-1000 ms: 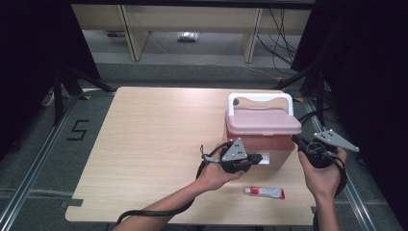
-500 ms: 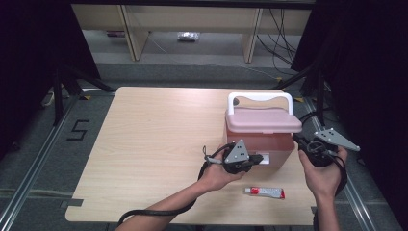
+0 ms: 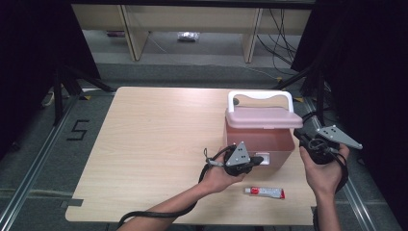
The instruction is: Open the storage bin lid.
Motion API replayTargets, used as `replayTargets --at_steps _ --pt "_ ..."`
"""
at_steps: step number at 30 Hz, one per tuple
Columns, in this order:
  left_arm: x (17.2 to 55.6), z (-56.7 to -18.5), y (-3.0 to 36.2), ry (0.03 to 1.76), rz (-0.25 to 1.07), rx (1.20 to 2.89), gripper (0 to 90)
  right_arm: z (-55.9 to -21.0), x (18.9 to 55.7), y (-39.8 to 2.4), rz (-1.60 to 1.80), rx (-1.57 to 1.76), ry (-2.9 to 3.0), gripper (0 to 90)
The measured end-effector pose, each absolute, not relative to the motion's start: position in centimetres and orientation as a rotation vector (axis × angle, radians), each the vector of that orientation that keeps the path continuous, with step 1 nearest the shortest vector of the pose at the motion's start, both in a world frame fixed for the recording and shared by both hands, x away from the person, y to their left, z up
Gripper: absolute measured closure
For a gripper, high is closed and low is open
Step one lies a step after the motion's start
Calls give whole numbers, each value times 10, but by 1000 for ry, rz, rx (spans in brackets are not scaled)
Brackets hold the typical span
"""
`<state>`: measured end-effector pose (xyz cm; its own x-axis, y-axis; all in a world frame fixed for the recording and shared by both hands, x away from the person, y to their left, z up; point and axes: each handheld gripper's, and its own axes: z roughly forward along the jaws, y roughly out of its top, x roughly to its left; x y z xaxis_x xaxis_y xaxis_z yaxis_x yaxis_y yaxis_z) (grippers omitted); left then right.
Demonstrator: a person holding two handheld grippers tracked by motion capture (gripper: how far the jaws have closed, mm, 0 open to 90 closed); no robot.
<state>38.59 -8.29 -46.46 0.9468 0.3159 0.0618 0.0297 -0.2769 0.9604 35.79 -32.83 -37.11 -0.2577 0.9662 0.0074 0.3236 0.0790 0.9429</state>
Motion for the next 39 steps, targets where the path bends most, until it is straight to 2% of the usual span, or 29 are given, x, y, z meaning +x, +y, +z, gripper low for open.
replayTargets --at_steps 39 --pt "385 -467 -82 253 293 1824 895 -360 371 -322 1227 1271 1565 900"
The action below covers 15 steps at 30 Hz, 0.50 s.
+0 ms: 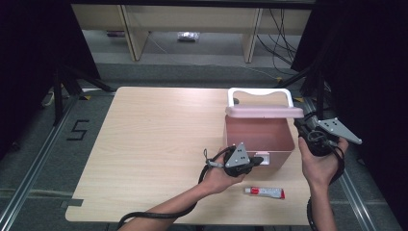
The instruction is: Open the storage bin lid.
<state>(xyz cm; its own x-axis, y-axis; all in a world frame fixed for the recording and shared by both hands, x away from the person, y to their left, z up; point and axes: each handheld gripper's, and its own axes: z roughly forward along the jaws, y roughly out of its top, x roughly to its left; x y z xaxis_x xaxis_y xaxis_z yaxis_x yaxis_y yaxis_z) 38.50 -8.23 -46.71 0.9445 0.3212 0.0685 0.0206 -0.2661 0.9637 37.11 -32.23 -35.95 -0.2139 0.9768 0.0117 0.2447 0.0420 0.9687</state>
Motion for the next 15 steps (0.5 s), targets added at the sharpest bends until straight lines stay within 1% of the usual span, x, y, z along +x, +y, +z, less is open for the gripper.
replayTargets --at_steps 15 --pt "385 -467 -82 250 295 1827 895 -356 381 -319 1237 1293 1542 900"
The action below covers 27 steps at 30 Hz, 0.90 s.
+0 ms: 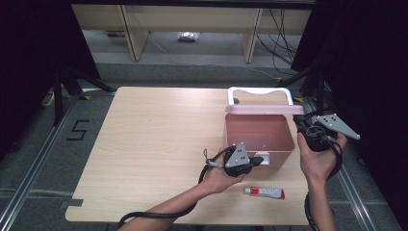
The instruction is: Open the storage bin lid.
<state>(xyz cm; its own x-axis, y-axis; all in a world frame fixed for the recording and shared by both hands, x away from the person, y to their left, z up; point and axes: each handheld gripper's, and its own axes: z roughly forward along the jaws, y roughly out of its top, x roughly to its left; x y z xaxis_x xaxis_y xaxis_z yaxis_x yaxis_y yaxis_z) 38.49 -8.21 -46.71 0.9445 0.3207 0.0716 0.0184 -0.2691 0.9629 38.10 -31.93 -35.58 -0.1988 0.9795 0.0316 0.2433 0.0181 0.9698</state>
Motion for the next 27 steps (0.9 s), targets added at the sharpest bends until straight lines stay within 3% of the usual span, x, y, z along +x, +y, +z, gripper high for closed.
replayTargets --at_steps 27 --pt "385 -467 -82 250 294 1826 895 -353 395 -314 1247 1299 1514 900"
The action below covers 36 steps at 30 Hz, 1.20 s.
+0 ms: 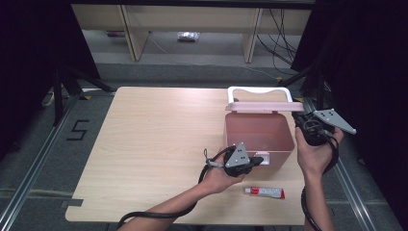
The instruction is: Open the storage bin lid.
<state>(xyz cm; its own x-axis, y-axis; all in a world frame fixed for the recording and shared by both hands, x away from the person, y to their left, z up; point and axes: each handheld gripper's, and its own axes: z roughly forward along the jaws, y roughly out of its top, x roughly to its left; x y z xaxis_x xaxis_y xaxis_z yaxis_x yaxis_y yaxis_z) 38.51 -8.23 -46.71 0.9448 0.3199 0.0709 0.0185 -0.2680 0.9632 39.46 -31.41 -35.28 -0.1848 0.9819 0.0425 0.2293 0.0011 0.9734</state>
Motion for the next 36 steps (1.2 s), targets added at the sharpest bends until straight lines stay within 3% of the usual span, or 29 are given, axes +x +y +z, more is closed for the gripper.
replayTargets --at_steps 36 --pt "386 -467 -83 246 291 1830 895 -354 418 -310 1230 1276 1467 900"
